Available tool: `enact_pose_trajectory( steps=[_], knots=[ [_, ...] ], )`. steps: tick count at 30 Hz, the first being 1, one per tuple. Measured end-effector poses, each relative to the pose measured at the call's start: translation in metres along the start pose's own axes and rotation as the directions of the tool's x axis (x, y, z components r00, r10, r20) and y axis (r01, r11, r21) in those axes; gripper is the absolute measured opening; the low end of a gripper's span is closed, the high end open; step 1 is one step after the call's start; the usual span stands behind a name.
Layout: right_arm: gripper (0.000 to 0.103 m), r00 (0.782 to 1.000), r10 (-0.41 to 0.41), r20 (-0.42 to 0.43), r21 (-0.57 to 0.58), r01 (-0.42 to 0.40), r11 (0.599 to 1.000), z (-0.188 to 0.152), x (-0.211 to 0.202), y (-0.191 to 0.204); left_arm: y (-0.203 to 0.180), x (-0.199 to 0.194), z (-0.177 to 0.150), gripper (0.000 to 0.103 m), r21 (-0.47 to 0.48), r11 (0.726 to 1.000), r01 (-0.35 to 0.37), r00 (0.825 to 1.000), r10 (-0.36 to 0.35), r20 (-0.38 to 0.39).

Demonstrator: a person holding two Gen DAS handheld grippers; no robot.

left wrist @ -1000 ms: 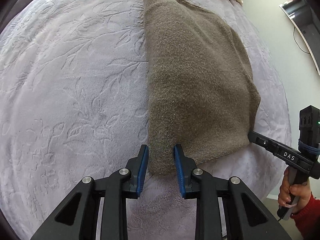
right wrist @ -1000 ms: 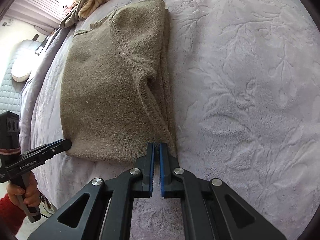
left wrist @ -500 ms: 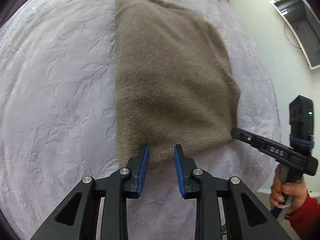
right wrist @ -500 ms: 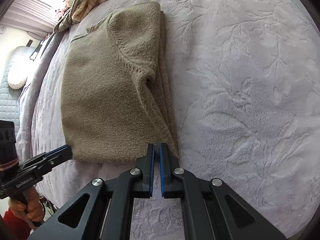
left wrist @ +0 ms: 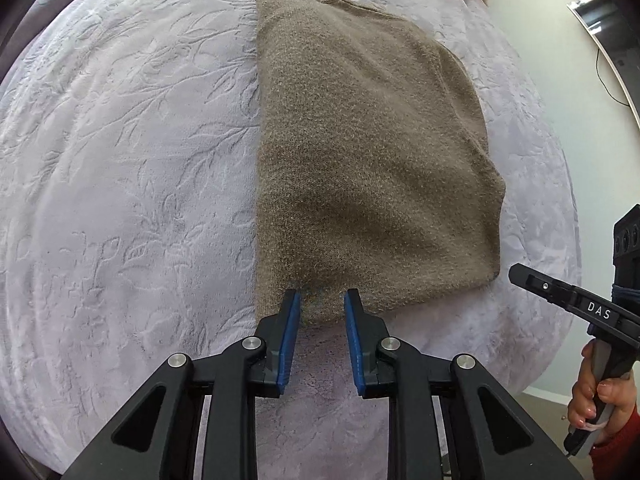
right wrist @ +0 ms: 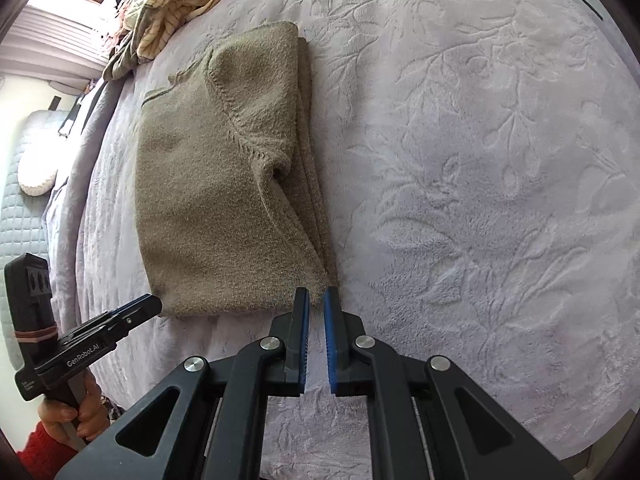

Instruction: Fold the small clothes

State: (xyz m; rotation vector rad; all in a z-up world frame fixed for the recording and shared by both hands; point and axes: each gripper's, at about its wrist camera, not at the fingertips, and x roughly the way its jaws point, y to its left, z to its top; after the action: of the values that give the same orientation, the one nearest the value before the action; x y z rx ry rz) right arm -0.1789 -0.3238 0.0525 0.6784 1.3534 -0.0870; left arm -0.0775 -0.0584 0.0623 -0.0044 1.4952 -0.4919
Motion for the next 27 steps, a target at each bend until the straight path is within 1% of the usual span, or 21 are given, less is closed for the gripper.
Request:
enact_pose_trajectory(
  steps=[5, 10, 11, 12, 13, 14, 17, 20, 21, 22, 23, 24, 27],
  knots=[
    [0.009, 1.0, -0.001, -0.006, -0.014, 0.001, 1.0, 0.007, 0.0, 0.005, -0.006, -0.006, 0.003, 0.025, 0.03, 0.998, -0.052, 0.999, 0.052, -0.004],
    [0.009, 1.0, 0.007, -0.018, -0.026, -0.007, 1.0, 0.01, 0.004, 0.014, -0.011, -0.006, 0.01, 0.025, 0.032, 0.995, -0.095, 0.995, 0.095, -0.009],
    [0.009, 1.0, 0.009, -0.022, -0.028, -0.01, 1.0, 0.01, 0.005, 0.014, -0.012, -0.005, 0.011, 0.04, 0.029, 0.994, -0.102, 0.995, 0.102, -0.008],
    [0.009, 1.0, 0.012, -0.026, -0.032, -0.013, 0.999, 0.011, 0.006, 0.016, -0.011, -0.006, 0.012, 0.072, 0.024, 0.993, -0.114, 0.993, 0.114, -0.001],
    [0.009, 0.999, 0.012, -0.03, -0.035, -0.013, 0.999, 0.011, 0.008, 0.017, -0.011, -0.009, 0.012, 0.082, 0.017, 0.991, -0.13, 0.991, 0.13, 0.016],
    [0.009, 0.999, 0.013, -0.034, -0.037, -0.014, 0.999, 0.011, 0.008, 0.017, -0.011, -0.013, 0.013, 0.085, 0.014, 0.99, -0.139, 0.99, 0.138, 0.041],
    [0.009, 0.999, 0.017, -0.039, -0.041, -0.019, 0.999, 0.012, 0.011, 0.019, -0.01, -0.013, 0.014, 0.085, 0.011, 0.991, -0.135, 0.99, 0.134, 0.043],
    [0.015, 0.999, 0.026, -0.041, -0.038, -0.028, 0.999, 0.018, 0.013, 0.018, -0.005, -0.013, 0.016, 0.085, 0.007, 0.989, -0.145, 0.989, 0.144, 0.041],
    [0.023, 0.999, 0.027, -0.035, -0.037, -0.029, 0.999, 0.022, 0.013, 0.018, -0.007, -0.011, 0.019, 0.085, 0.005, 0.989, -0.149, 0.988, 0.149, 0.045],
    [0.036, 0.999, 0.03, -0.024, -0.034, -0.031, 0.999, 0.028, 0.012, 0.018, -0.006, -0.011, 0.021, 0.085, 0.003, 0.989, -0.15, 0.987, 0.15, 0.05],
    [0.042, 0.999, 0.036, -0.012, -0.029, -0.037, 0.999, 0.034, 0.012, 0.017, -0.004, -0.012, 0.024, 0.085, -0.001, 0.989, -0.151, 0.987, 0.151, 0.053],
    [0.045, 0.999, 0.049, 0.007, -0.023, -0.049, 0.999, 0.041, 0.01, 0.016, -0.001, -0.012, 0.027, 0.085, -0.007, 0.988, -0.152, 0.987, 0.152, 0.055],
    [0.045, 0.996, 0.083, 0.041, -0.011, -0.082, 0.997, 0.063, 0.01, 0.015, 0.006, -0.01, 0.03, 0.085, -0.035, 0.985, -0.167, 0.984, 0.168, 0.055]
  ],
)
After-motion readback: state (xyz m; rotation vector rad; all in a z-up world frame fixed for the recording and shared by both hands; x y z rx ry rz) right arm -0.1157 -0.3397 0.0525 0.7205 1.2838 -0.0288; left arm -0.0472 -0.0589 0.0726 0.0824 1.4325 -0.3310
